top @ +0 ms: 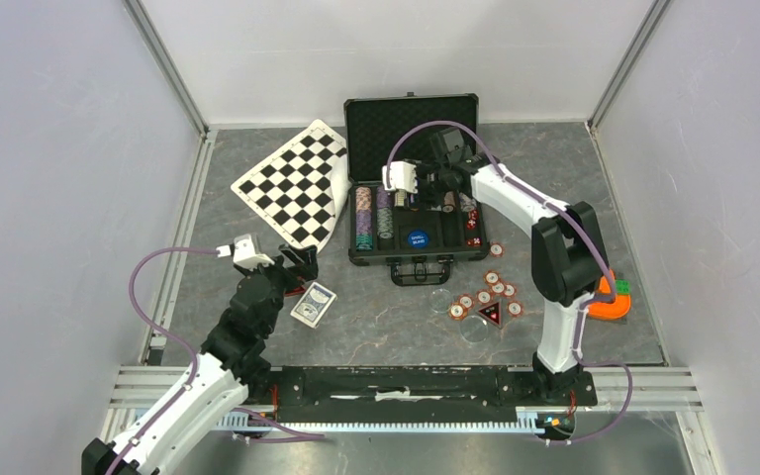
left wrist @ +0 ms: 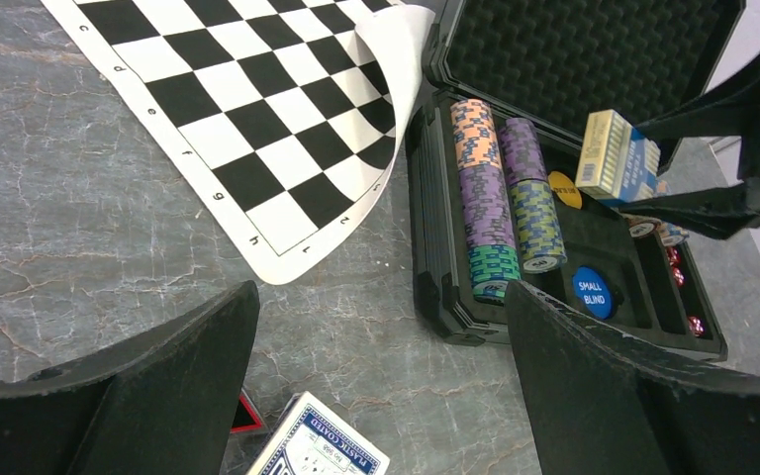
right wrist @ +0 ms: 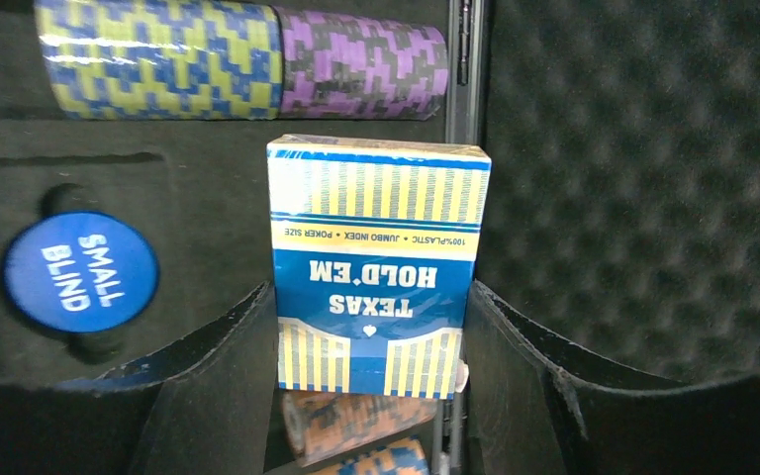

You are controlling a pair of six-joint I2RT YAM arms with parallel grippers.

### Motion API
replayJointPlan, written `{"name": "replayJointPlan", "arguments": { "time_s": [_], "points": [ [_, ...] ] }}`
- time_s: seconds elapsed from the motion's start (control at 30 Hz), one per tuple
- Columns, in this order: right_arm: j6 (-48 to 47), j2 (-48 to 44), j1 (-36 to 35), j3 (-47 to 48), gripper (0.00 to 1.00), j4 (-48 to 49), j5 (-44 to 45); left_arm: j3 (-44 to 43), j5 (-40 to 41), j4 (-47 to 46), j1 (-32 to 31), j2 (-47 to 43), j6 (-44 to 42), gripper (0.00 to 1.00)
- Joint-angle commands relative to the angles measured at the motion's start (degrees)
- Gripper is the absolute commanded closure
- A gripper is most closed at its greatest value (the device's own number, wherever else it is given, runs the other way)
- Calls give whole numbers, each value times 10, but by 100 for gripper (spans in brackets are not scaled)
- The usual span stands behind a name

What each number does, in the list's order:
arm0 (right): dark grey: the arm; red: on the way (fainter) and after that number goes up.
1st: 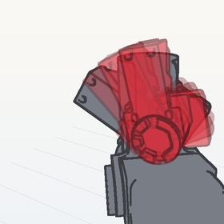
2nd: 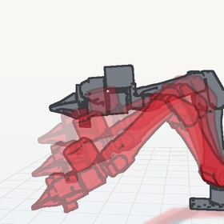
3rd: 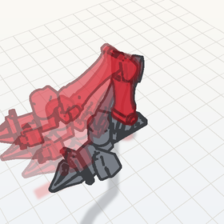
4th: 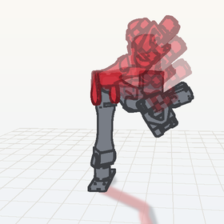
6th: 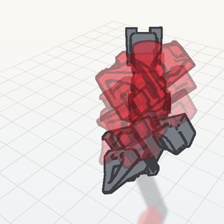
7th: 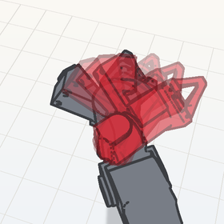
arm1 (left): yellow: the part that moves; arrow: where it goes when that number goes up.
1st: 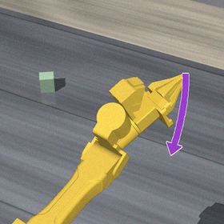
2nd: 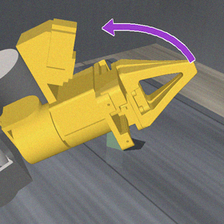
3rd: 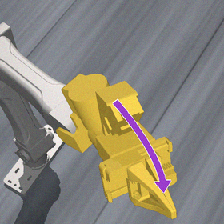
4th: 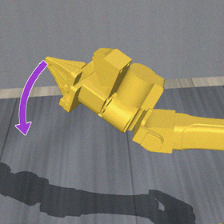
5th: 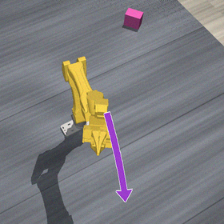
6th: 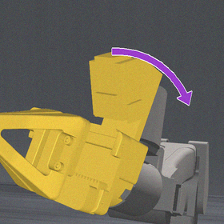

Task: Pack up texas hold em set

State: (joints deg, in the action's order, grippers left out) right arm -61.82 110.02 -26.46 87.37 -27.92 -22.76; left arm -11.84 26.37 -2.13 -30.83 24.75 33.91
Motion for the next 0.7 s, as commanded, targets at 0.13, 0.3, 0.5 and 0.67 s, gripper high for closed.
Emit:
{"name": "replayJointPlan", "arguments": {
  "time_s": [0.13,0.3,0.5,0.67],
  "points": [
    [-106,75,2,115,100,-70,66,6,-6,-42,1,19,-18,0],
    [-130,106,-3,157,100,-139,94,5,-5,-44,1,27,-19,0],
    [-143,114,-6,185,99,-186,67,5,-6,-46,1,27,-20,0],
    [-124,116,-6,215,100,-205,34,5,-6,-45,1,24,-20,0]
  ]
}}
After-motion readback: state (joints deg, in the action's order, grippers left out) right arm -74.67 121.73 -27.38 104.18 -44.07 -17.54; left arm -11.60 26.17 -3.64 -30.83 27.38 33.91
